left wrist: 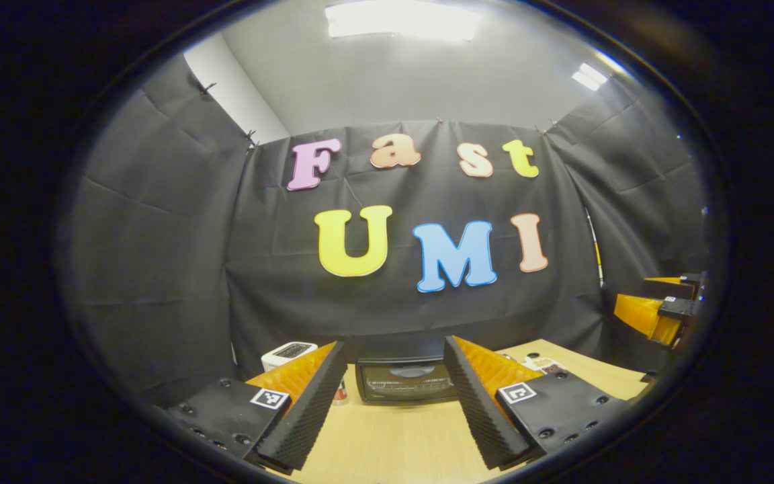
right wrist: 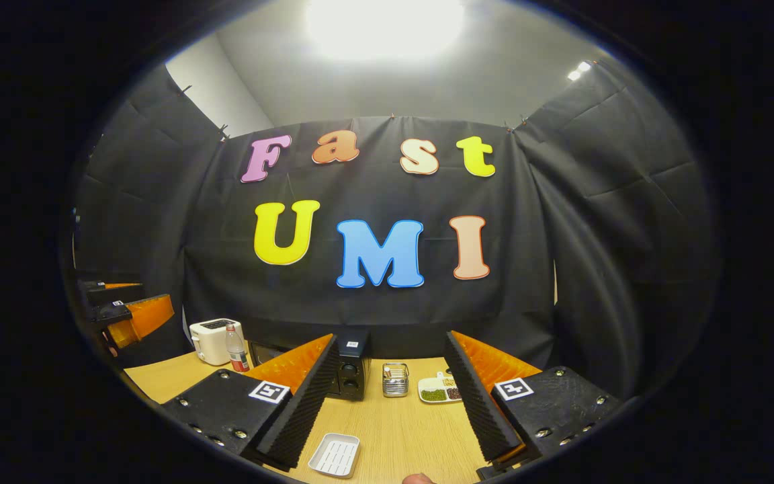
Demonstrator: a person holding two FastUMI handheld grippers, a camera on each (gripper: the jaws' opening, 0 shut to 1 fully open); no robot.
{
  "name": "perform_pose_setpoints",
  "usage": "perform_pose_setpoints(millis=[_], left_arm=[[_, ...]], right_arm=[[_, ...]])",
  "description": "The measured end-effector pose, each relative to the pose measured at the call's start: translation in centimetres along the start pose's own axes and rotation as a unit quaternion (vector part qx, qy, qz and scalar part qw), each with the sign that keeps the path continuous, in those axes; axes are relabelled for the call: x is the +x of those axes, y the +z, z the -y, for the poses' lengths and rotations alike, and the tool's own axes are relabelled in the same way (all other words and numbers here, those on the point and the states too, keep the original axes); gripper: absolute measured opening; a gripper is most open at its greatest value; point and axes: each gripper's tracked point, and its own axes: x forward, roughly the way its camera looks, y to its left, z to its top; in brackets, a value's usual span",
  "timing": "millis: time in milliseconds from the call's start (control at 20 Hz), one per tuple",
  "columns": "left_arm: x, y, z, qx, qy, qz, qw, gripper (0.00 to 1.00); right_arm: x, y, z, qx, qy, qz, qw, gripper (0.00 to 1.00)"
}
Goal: Open the electric oven with the left hand, put the food in, and close the electric oven.
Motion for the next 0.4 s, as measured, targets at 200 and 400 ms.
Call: perform_pose_setpoints(millis=[200,400], left_arm=[[-0.33,-0.22,-0.24,0.0,-0.006,0.002,1.0,1.0],[-0.62,-0.84,-0.76,0.0,-0.008,-0.006,1.0,1.0]], right_arm=[[-0.36,-0.1,0.44,-0.009,-0.012,-0.001,1.0,0.95],[-0.52,-0.44,0.38,0.001,-0.018,-0.006,1.0,0.95]])
